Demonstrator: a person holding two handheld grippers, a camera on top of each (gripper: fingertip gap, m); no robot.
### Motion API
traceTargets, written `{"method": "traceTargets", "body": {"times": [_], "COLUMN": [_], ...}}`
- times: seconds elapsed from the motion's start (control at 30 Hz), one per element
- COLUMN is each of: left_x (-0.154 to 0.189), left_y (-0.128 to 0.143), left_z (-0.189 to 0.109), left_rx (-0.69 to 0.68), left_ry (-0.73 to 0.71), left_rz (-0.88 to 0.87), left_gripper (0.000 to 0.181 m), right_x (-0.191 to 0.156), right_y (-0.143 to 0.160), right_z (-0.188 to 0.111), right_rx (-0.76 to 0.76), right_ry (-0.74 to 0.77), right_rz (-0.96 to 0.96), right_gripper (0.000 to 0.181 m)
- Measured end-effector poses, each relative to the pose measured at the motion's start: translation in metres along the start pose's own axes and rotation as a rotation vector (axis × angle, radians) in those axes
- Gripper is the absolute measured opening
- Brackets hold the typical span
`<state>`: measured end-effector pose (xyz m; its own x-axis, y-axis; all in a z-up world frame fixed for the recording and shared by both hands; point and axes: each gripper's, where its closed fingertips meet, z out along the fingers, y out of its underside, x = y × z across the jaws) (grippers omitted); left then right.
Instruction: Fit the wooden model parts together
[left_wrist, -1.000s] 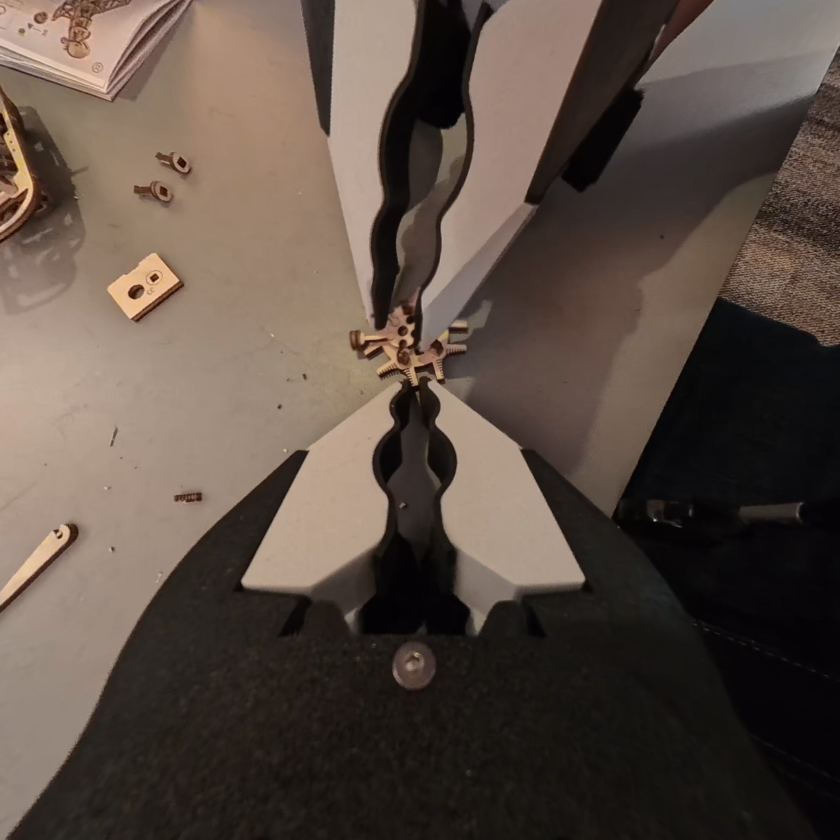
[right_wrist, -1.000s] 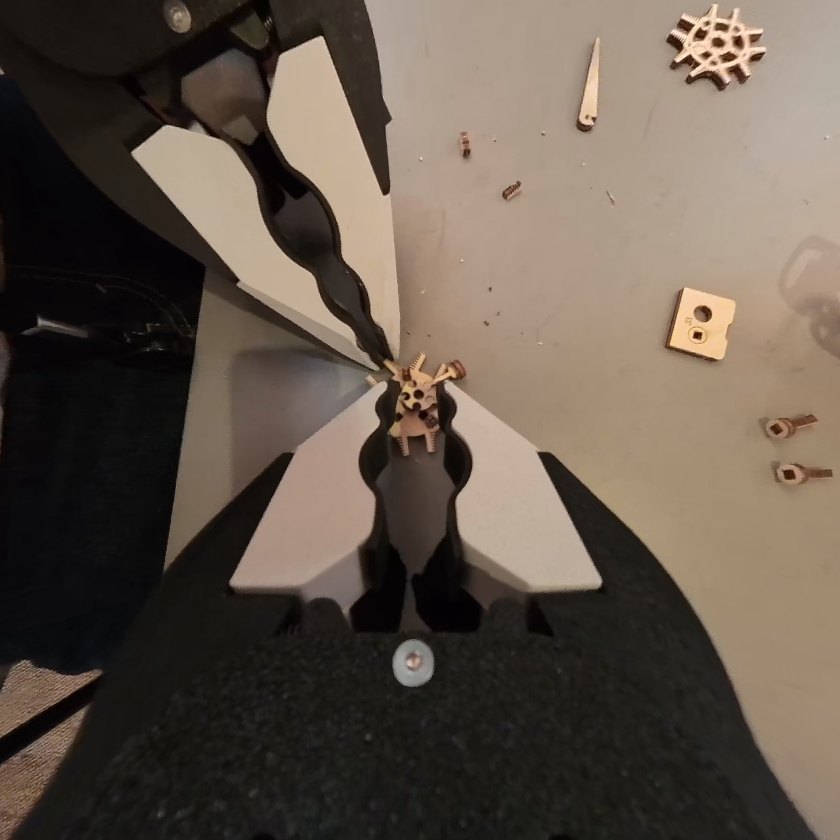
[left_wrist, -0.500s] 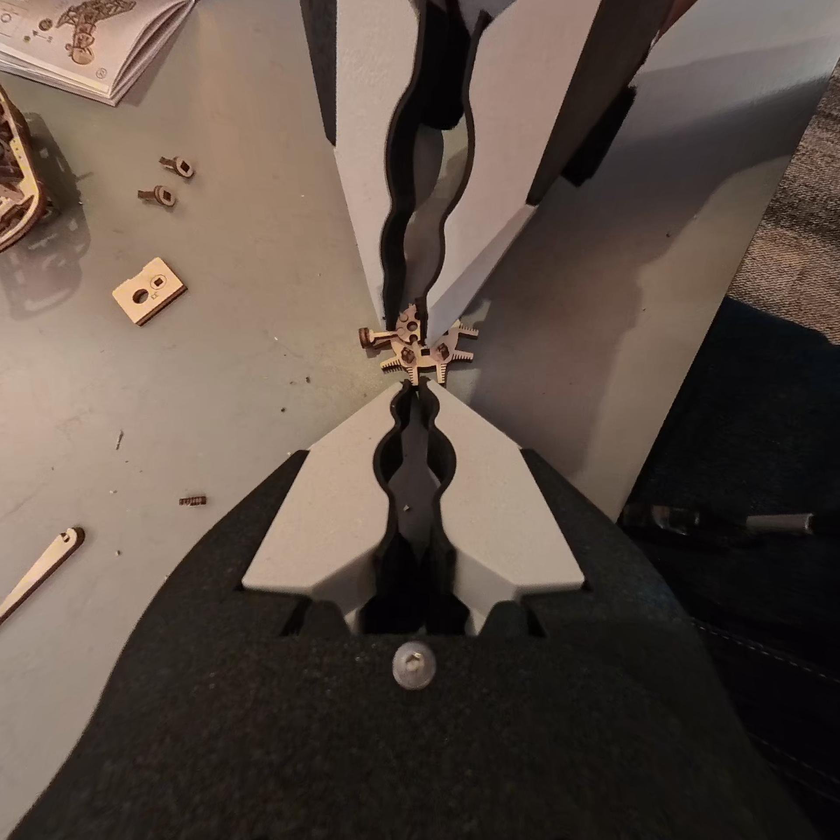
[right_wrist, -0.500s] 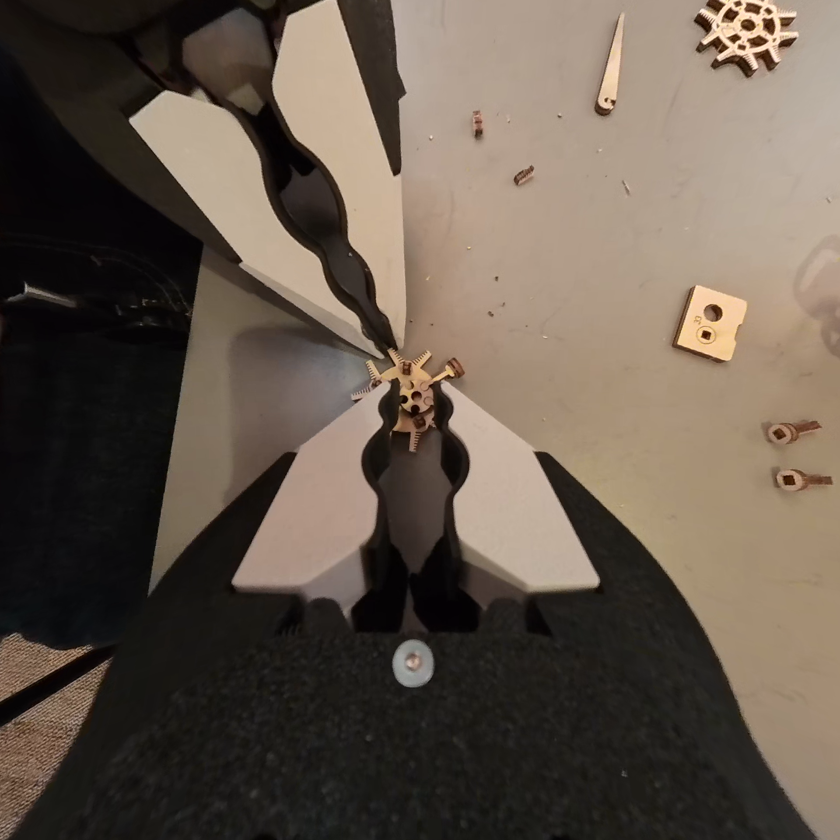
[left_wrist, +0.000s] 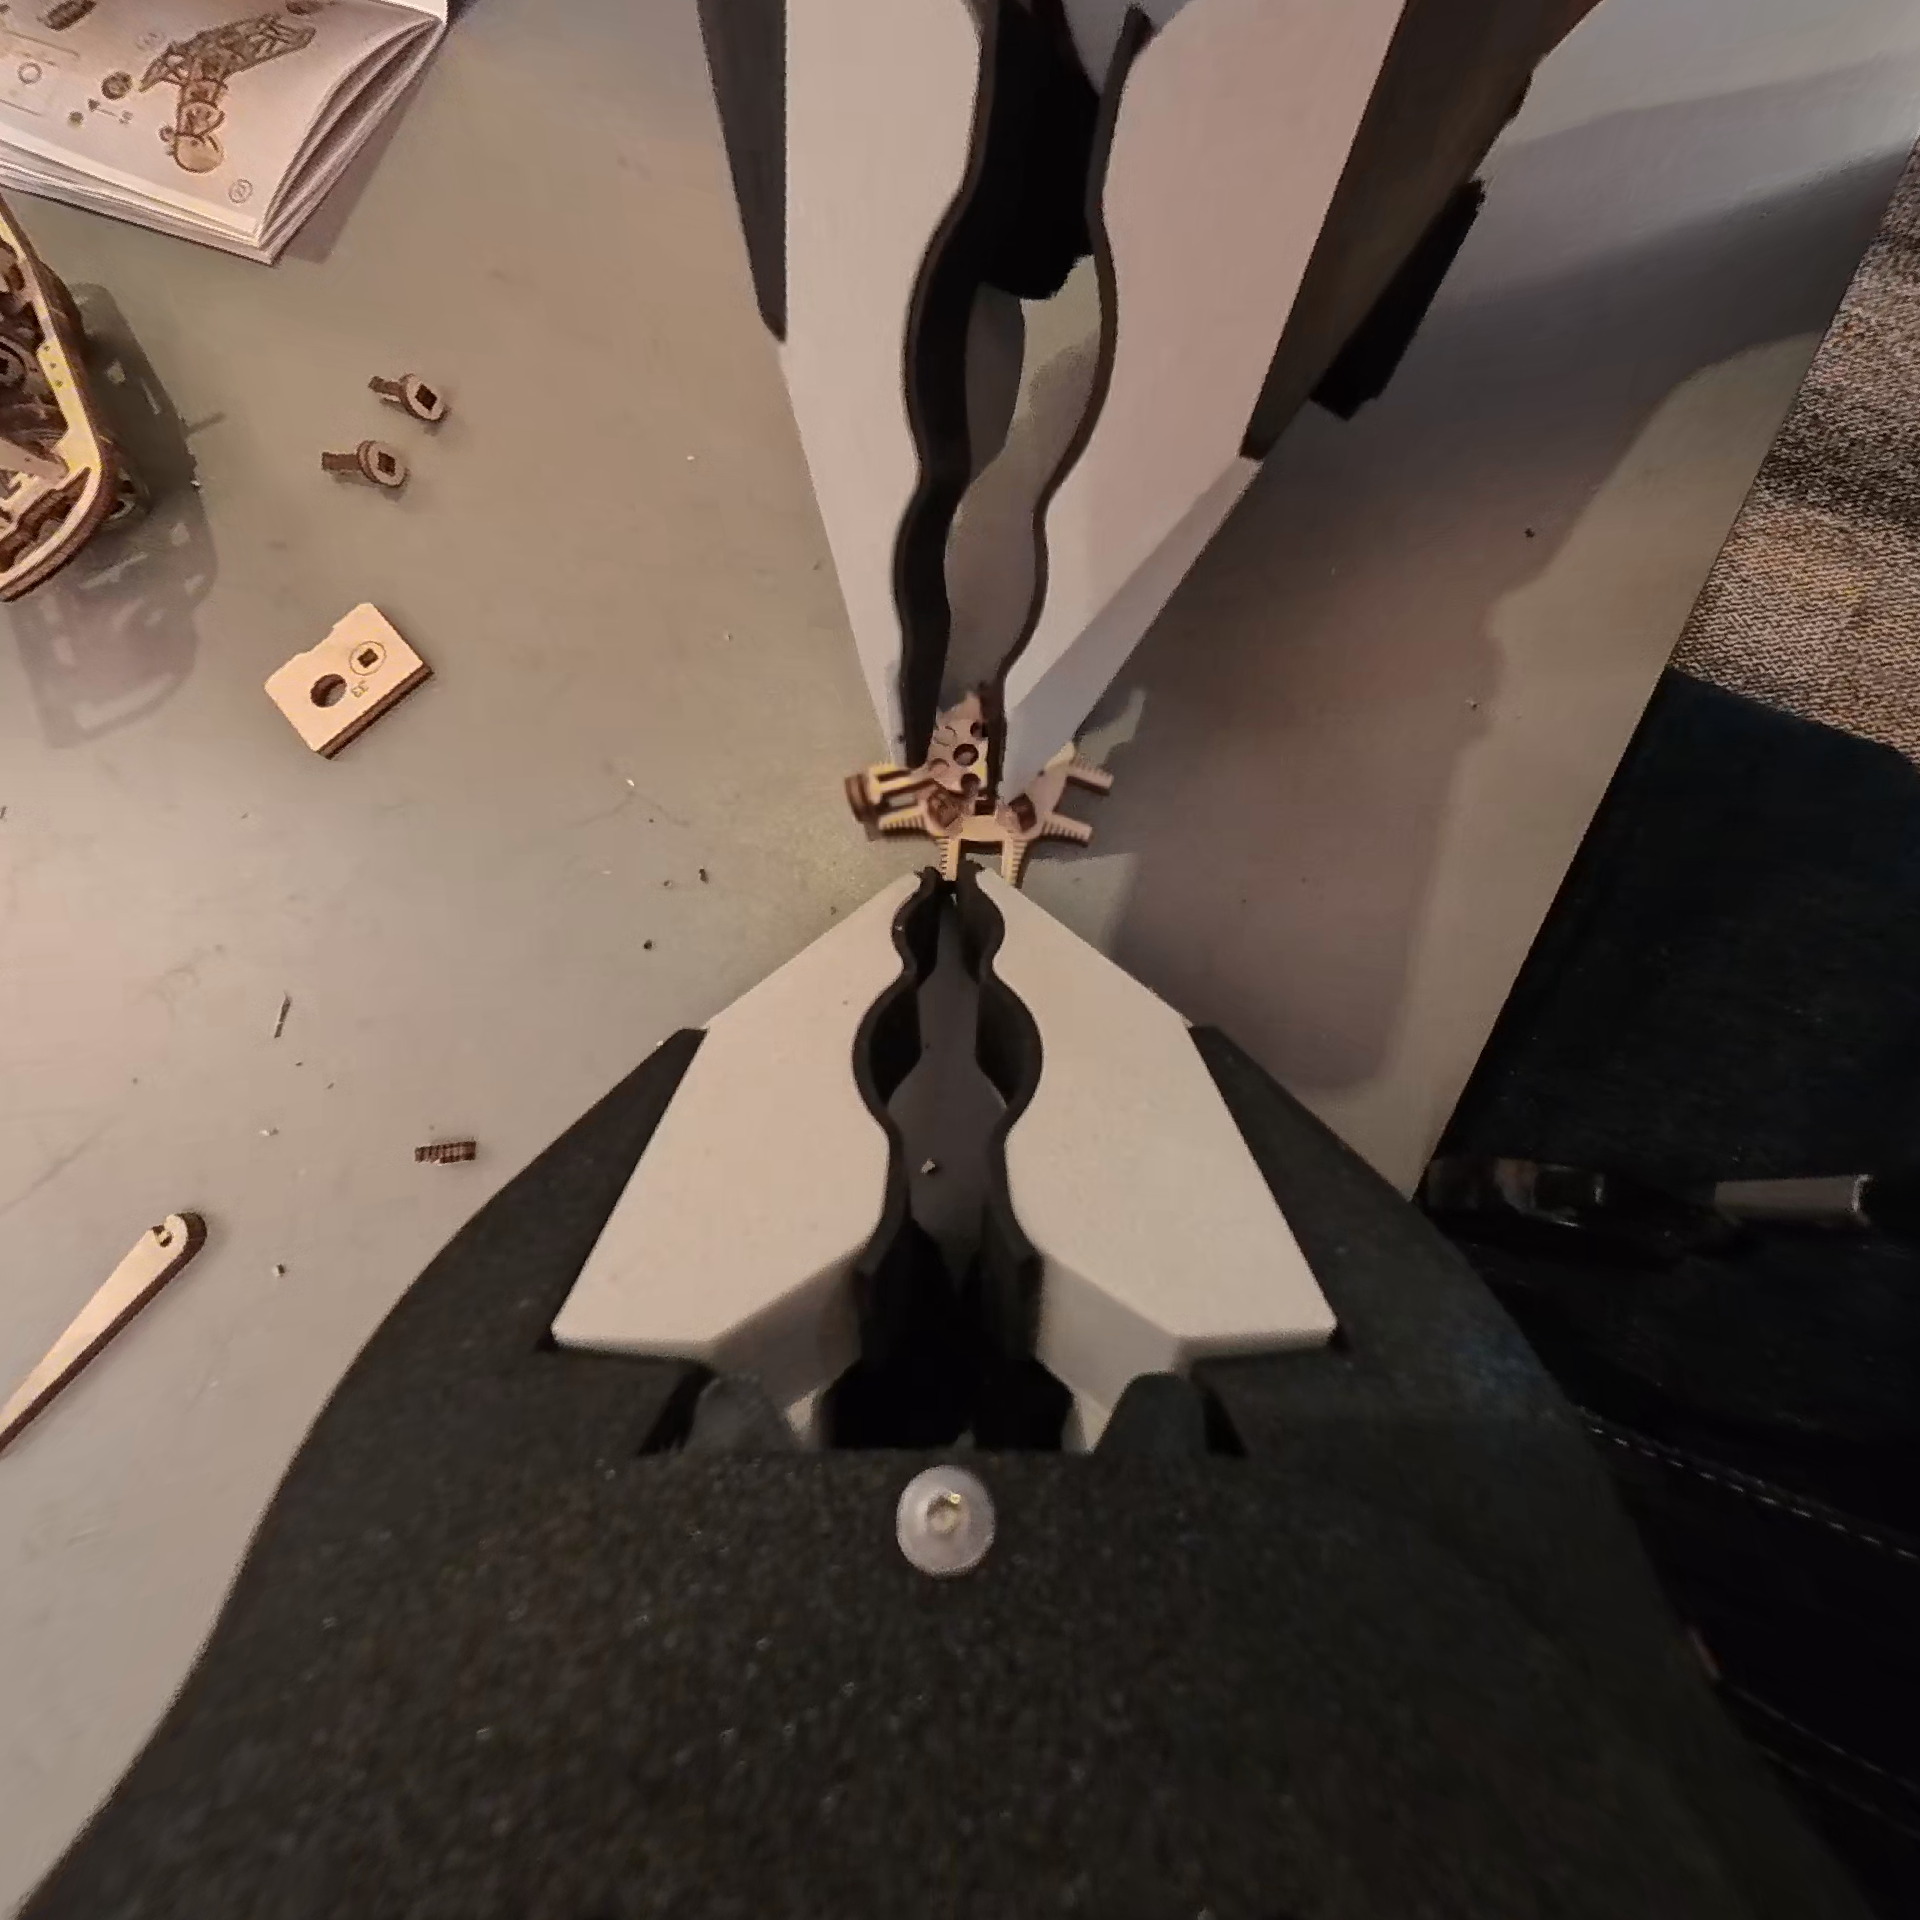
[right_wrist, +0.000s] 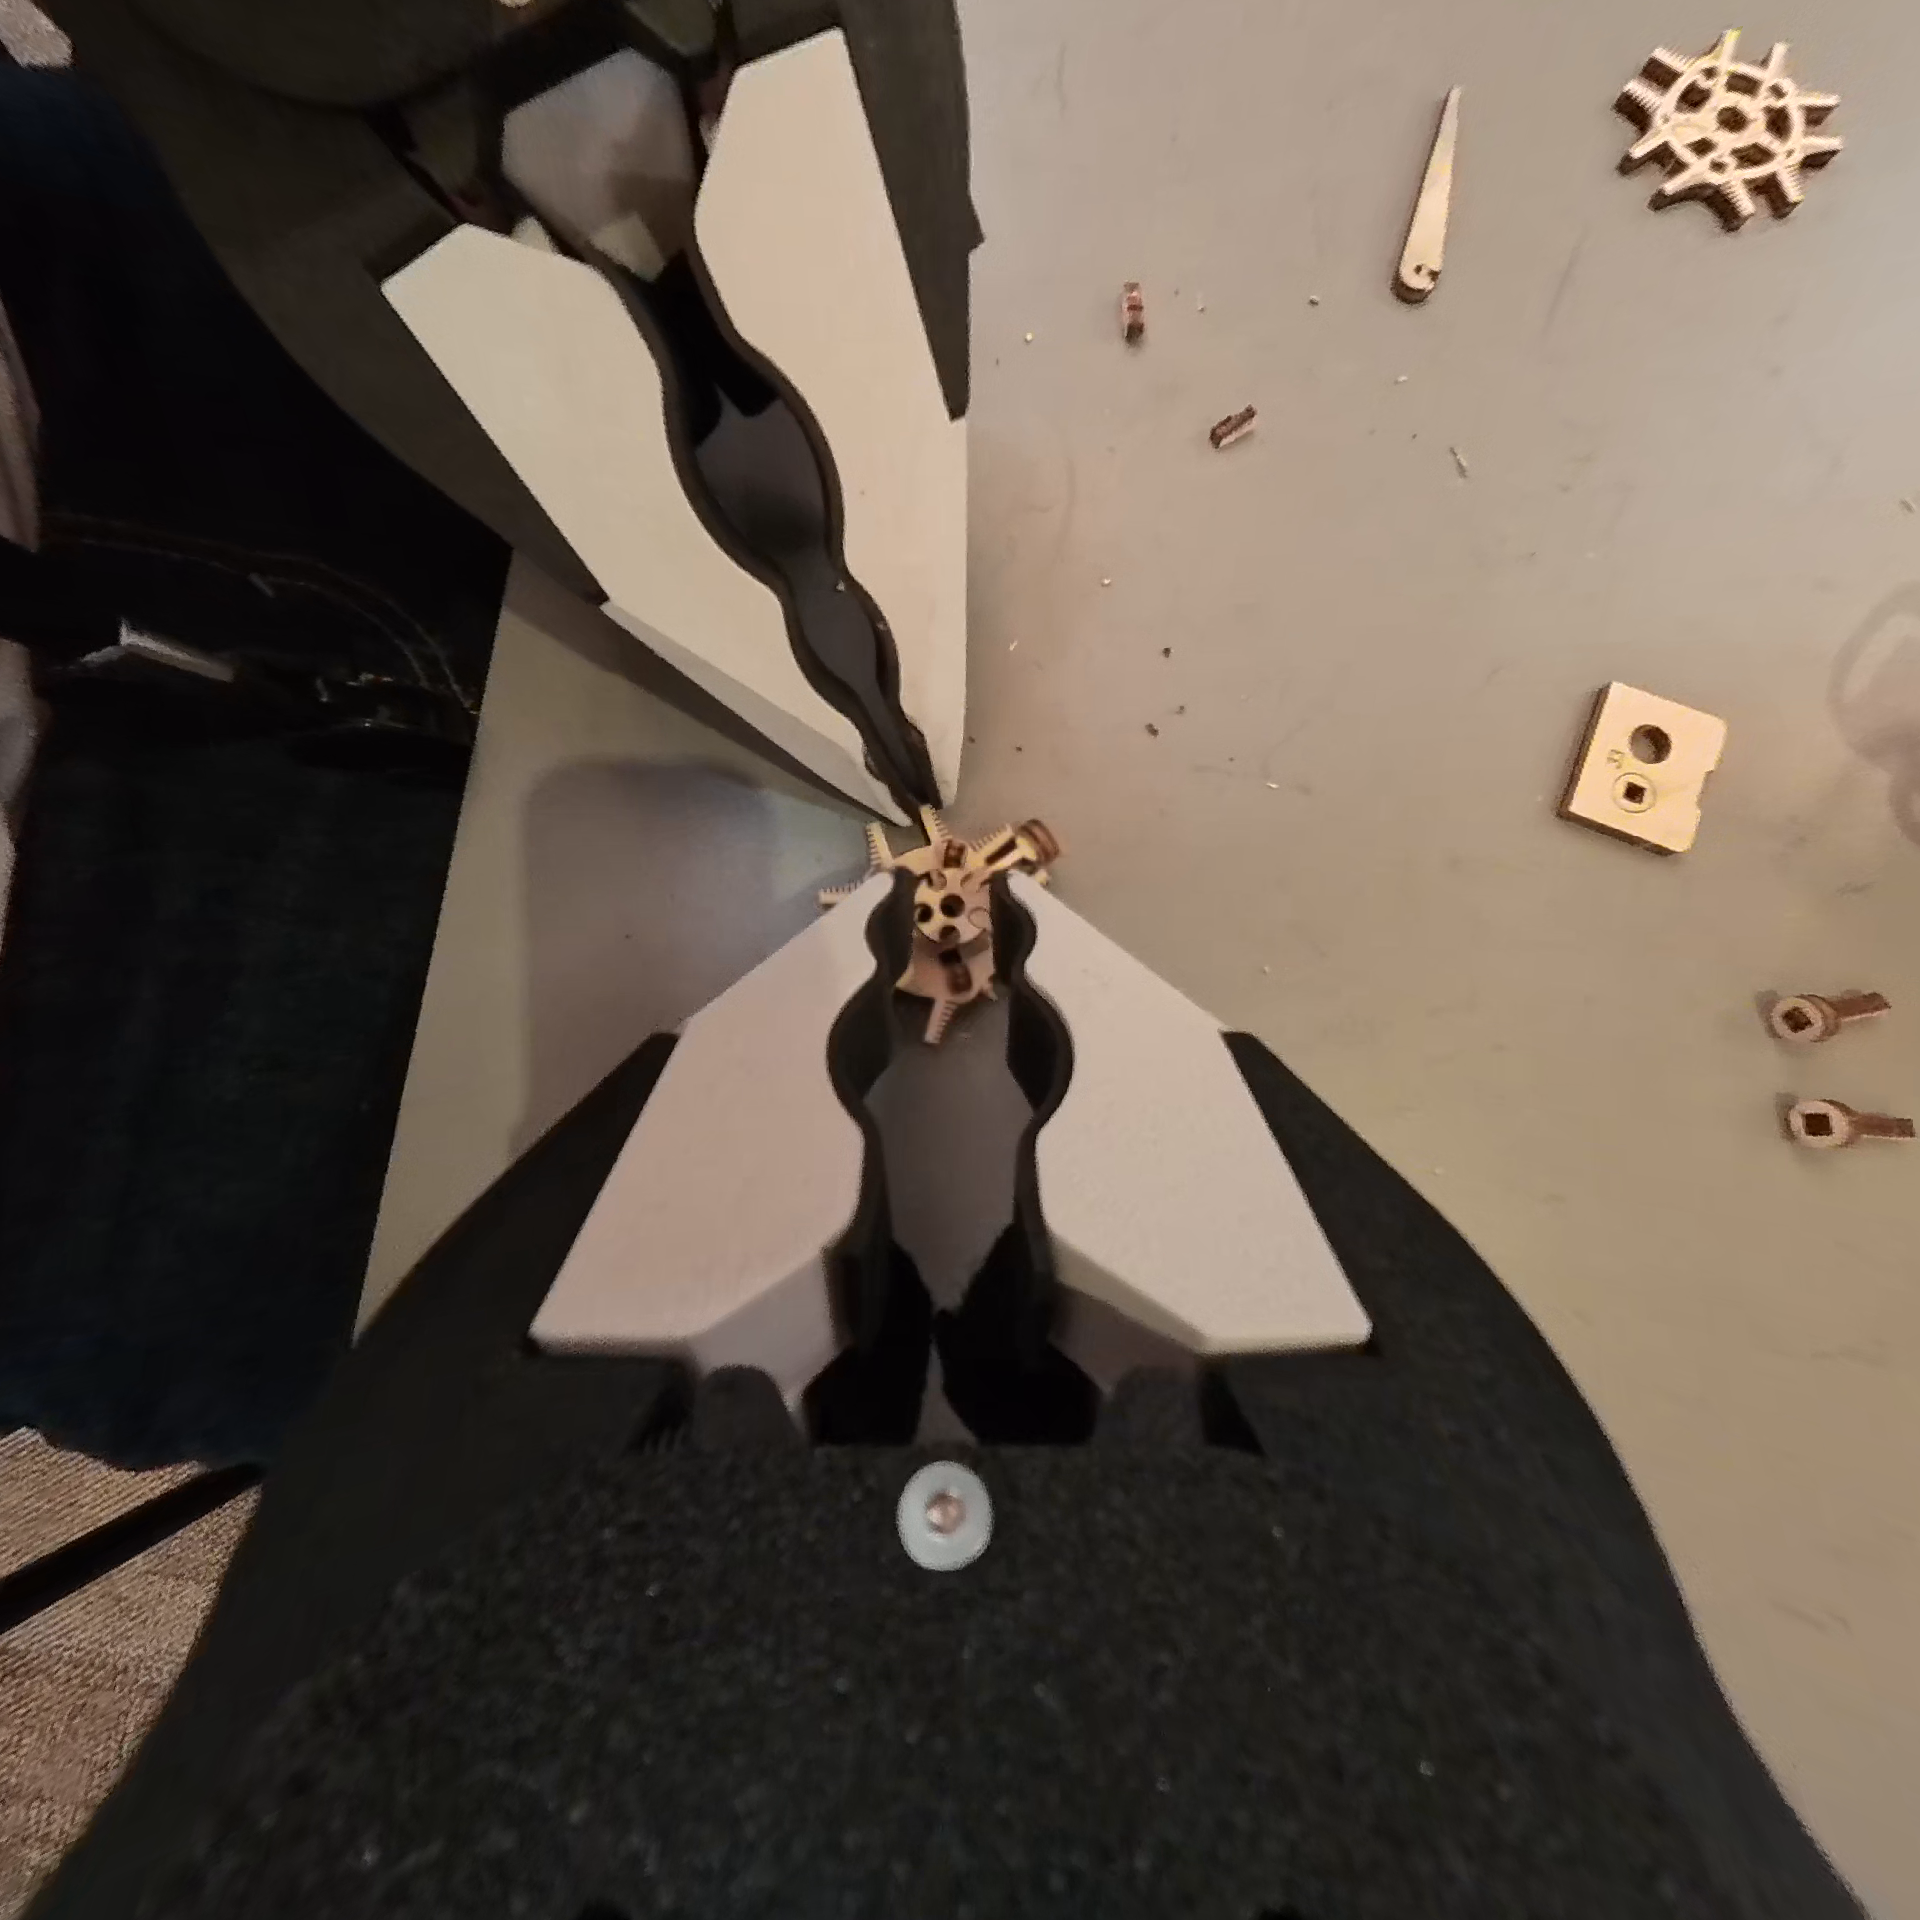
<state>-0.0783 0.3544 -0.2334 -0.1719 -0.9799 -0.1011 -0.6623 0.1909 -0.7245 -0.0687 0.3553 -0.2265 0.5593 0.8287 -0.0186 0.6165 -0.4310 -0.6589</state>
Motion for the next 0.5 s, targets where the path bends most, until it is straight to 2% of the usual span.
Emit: {"method": "traceTargets", "body": {"times": [0.5], "left_x": [-0.0003], "left_y": [-0.0004], "left_z": [0.0003], "left_rx": [0.001], "left_ry": [0.003], "left_rz": [-0.005], "left_gripper": [0.001], "right_x": [-0.0013], "right_y": [0.0032], "right_z": [-0.0020], "right_rx": [-0.017], "right_ry": [-0.039], "right_rz": [0.024], "right_gripper": [0.018]}}
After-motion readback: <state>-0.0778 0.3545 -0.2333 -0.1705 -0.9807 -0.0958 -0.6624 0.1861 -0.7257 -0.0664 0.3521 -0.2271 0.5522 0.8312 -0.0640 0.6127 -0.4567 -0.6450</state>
